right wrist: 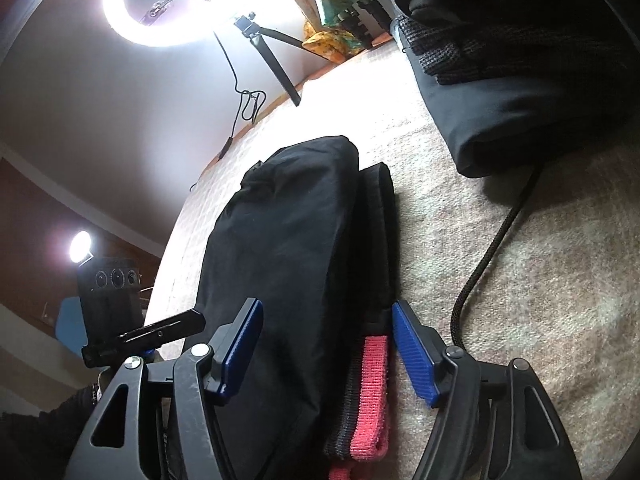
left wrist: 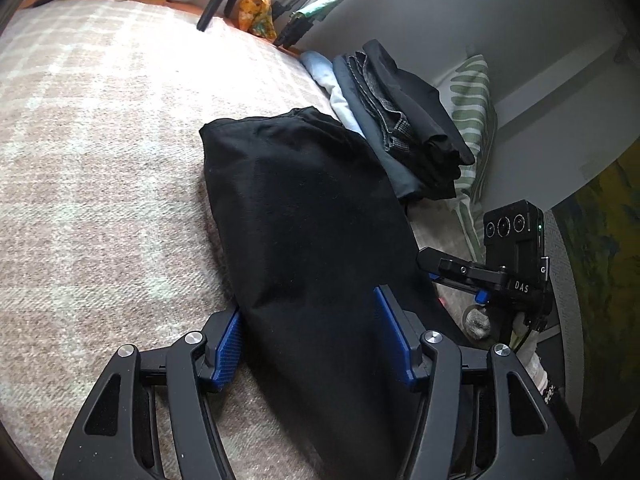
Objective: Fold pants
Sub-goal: 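Lower both open tools around the edges of the black trouser bundle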
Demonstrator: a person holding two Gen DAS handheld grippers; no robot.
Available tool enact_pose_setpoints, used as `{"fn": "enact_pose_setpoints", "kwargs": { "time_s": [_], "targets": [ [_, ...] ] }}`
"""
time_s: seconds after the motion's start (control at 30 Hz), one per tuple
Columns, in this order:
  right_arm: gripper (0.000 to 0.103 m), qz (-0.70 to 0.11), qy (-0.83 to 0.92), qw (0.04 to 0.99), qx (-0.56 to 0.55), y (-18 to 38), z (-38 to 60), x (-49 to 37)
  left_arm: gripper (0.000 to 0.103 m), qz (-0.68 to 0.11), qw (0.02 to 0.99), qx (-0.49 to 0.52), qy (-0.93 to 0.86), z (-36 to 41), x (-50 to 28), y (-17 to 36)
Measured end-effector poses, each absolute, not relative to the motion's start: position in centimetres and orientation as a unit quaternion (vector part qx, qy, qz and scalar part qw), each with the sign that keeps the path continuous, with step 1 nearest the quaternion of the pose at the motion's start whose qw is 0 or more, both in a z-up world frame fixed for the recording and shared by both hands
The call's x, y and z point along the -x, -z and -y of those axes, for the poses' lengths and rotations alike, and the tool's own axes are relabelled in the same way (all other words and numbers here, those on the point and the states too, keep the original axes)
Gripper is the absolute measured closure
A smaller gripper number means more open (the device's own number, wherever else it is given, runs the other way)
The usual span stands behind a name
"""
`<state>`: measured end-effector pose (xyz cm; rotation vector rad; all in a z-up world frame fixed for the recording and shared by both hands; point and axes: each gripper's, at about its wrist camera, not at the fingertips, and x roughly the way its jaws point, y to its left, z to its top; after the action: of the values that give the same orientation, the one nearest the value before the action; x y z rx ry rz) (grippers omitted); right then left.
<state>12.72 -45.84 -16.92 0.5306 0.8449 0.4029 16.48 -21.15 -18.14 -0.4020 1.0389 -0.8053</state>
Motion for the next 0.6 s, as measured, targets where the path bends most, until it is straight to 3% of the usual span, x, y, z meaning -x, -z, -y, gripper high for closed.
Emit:
{"fn": "enact_pose_setpoints", "kwargs": {
  "time_s": [0.2, 0.43, 0.6],
  "targets": [
    [0.036, -0.398, -0.202, 0.857, -0.259, 17.4, 45.6, -12.7, 0.060, -0.477, 0.772, 0.182, 0.379, 21.6, -16.6, 18.4],
    [0.055, -0.405, -0.206, 0.855, -0.251, 17.7, 45.6, -12.6, 0.067, -0.477, 0.770, 0.178, 0.385, 21.6, -16.7, 18.5],
    [0.054, -0.417, -0.215, 0.843, -0.262, 18.2, 46.6, -12.4, 0.068, -0.478, 0.768, 0.178, 0.387, 21.4, -16.8, 18.5]
  ]
}}
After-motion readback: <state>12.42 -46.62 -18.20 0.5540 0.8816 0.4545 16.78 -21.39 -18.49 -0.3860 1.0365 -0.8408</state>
